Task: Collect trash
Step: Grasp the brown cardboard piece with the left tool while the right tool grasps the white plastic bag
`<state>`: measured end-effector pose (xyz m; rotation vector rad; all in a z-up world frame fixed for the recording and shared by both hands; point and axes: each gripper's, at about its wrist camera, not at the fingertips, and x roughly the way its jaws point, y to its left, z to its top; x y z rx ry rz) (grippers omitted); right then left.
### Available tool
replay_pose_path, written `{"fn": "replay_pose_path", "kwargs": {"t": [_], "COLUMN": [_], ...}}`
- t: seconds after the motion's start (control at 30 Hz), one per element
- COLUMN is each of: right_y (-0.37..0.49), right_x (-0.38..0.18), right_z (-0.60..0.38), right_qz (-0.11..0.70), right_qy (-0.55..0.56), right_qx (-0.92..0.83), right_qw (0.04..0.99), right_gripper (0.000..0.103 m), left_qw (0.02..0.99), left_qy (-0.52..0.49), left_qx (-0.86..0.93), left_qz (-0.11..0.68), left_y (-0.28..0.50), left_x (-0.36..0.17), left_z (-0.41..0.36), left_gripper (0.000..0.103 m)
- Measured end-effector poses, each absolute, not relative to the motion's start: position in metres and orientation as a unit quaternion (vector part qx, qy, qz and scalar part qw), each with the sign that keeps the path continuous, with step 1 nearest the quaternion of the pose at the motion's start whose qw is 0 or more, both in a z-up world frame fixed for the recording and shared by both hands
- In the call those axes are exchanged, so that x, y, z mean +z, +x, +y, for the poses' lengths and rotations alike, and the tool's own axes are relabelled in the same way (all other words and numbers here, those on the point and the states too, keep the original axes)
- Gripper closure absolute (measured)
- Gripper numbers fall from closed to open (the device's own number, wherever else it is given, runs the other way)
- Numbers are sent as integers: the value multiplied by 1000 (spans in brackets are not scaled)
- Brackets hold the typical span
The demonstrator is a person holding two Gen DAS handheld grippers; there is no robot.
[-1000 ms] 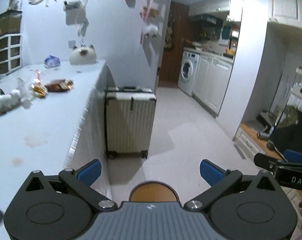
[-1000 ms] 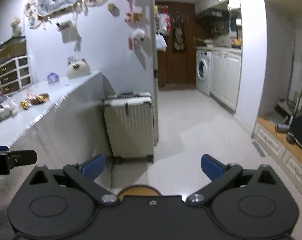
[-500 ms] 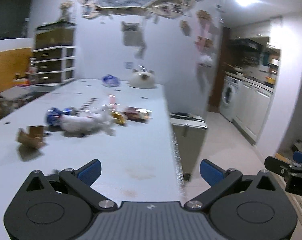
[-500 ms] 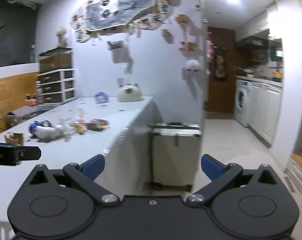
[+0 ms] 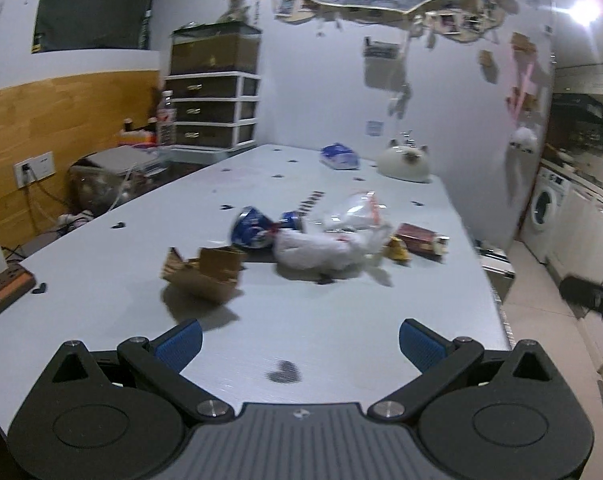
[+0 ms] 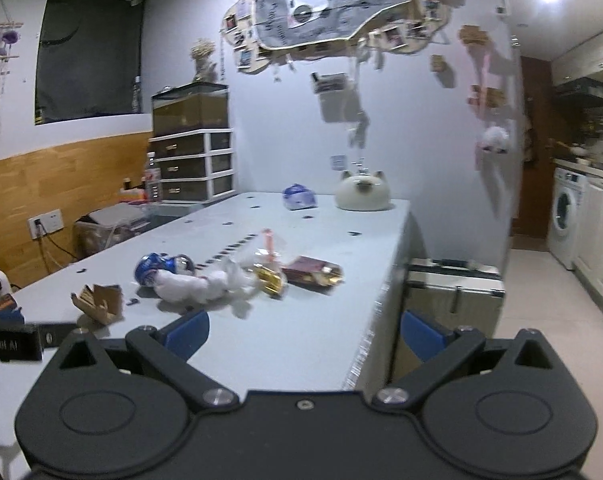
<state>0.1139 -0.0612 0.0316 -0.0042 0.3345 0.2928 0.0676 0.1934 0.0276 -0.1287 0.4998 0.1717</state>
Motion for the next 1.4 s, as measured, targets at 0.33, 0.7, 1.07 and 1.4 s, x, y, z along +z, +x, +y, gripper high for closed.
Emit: {"fn": "replay_pose_path", "kwargs": {"t": [0.33, 0.7, 1.07, 1.4], "right_y": [197, 300, 362, 334], "right_x": [56, 20, -23, -17], "right_z": [11, 80, 101, 105], "right_qz": [184, 263, 296, 329], "right_qy": [-33, -50, -17, -79], "right_qx": [194, 216, 198, 255], "right_qw": [963, 939, 934, 906], "right_gripper": [20, 59, 73, 72], "left_qw": [952, 942, 935, 938], "left_qy": [-81, -92, -109, -121], "left_qx": [118, 134, 144, 149], "left_qz": [271, 293, 305, 288], "left_y": [95, 127, 152, 169], "left_x": [16, 4, -12, -14], "left_z": [241, 268, 283, 293], "left_gripper": [0, 0, 0, 5]}}
